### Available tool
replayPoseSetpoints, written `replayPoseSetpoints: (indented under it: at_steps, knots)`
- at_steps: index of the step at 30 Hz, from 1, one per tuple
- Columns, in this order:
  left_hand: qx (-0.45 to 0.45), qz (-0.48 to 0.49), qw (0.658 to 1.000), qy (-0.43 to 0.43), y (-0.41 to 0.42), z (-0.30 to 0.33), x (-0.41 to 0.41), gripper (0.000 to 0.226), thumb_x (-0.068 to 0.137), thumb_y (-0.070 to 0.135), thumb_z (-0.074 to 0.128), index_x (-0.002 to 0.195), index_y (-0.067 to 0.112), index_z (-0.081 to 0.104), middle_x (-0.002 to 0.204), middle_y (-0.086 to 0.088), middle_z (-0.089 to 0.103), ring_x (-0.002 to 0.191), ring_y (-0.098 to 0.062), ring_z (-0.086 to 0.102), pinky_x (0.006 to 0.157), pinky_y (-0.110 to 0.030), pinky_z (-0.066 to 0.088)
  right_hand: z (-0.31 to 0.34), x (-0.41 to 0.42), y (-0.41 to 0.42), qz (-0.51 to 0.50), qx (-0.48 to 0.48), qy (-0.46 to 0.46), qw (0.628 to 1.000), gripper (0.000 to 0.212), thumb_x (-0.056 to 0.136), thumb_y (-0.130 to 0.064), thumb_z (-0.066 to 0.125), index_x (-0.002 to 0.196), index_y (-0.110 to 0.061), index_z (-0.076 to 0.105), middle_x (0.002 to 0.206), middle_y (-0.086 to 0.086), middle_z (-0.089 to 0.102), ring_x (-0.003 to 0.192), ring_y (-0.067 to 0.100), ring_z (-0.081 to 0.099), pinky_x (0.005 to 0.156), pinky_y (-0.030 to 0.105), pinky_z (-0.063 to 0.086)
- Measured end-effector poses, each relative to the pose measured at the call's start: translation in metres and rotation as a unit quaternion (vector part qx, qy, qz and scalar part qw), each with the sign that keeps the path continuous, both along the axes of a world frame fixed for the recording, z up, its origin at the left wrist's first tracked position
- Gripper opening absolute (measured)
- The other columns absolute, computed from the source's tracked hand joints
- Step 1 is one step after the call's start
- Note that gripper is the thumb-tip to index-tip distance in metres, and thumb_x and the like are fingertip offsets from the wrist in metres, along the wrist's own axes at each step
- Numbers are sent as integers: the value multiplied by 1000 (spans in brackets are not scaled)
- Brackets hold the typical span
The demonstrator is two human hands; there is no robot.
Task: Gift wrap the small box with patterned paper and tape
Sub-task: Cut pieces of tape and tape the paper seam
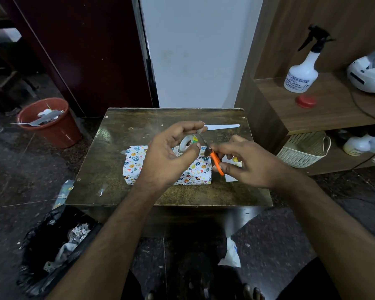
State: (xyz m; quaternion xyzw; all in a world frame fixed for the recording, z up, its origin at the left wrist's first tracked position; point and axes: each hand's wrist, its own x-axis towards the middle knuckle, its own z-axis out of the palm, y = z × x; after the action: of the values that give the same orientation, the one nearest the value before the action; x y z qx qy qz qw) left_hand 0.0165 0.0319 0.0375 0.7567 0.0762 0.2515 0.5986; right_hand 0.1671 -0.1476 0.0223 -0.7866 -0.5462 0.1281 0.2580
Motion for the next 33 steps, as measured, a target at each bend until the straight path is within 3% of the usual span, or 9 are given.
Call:
replayPoseSetpoints:
  at_steps: [5, 10, 12, 16, 22, 25, 29, 31, 33]
  knots:
    - [-6, -4, 1000, -4, 0, 0, 0, 39, 93, -5, 67, 125, 17, 69, 122, 10, 75, 119, -4, 66, 64, -10, 51, -1, 3, 2, -4, 0, -11, 1000, 37, 99, -19, 66, 136, -28, 62, 97, -15, 70, 97, -2, 44, 74, 13, 35]
    - [-10, -9, 1000, -7, 0, 0, 0, 38, 93, -5, 68, 125, 15, 70, 122, 8, 75, 121, -4, 65, 63, -11, 51, 1, 4, 1, -16, -8, -23, 1000, 35, 99, -25, 67, 133, -33, 63, 99, -15, 70, 97, 4, 45, 77, 43, 49]
    - [-11, -7, 1000, -6, 0, -1, 1, 39, 93, -5, 68, 126, 16, 70, 123, 9, 74, 121, -4, 65, 63, -11, 52, 1, 2, 0, -7, 6, -33, 999, 35, 98, -30, 68, 132, -35, 62, 99, -21, 68, 97, 11, 47, 79, 48, 50]
    - [-9, 5, 1000, -4, 1, -4, 3, 44, 91, -7, 68, 127, 18, 69, 124, 12, 74, 119, -5, 67, 68, -12, 53, 5, -6, 0, 28, -4, -69, 997, 50, 96, -51, 64, 141, -32, 53, 114, -20, 60, 97, 11, 42, 81, 44, 48]
    - [-19, 21, 1000, 4, 2, -5, 2, 41, 93, -1, 69, 128, 20, 69, 126, 14, 73, 124, -2, 63, 79, -33, 52, 7, -1, -3, 3, -7, -27, 1000, 54, 94, -53, 66, 141, -33, 51, 119, -17, 61, 107, 12, 50, 88, 46, 50]
    - [-29, 28, 999, 4, 2, -4, 2, 39, 94, 1, 70, 128, 19, 68, 127, 14, 72, 125, -2, 63, 78, -31, 53, 6, 0, -3, -67, 5, -19, 998, 46, 91, -44, 71, 131, -36, 50, 108, -15, 63, 98, 5, 55, 85, 44, 52]
    - [-24, 25, 999, 7, 1, -4, 2, 38, 95, 4, 71, 130, 18, 67, 128, 13, 72, 125, 0, 62, 54, -20, 54, 4, 0, 3, -176, -35, -75, 981, 25, 91, -40, 72, 105, -31, 54, 94, -11, 68, 88, 14, 62, 75, 37, 50]
    - [-17, 23, 1000, 9, 1, -5, 2, 38, 95, 5, 71, 131, 19, 67, 128, 15, 71, 125, 0, 62, 59, -22, 56, 3, -2, 7, -220, -64, -107, 967, 13, 93, -38, 71, 97, -30, 61, 92, -8, 68, 90, 19, 62, 69, 34, 44]
    - [-13, 20, 1000, 12, 1, -6, 1, 38, 95, 6, 72, 131, 19, 67, 128, 15, 72, 126, 0, 61, 75, -32, 57, 6, -6, 10, -259, -86, -113, 956, 6, 96, -35, 69, 95, -30, 67, 92, -6, 65, 90, 18, 58, 65, 31, 37]
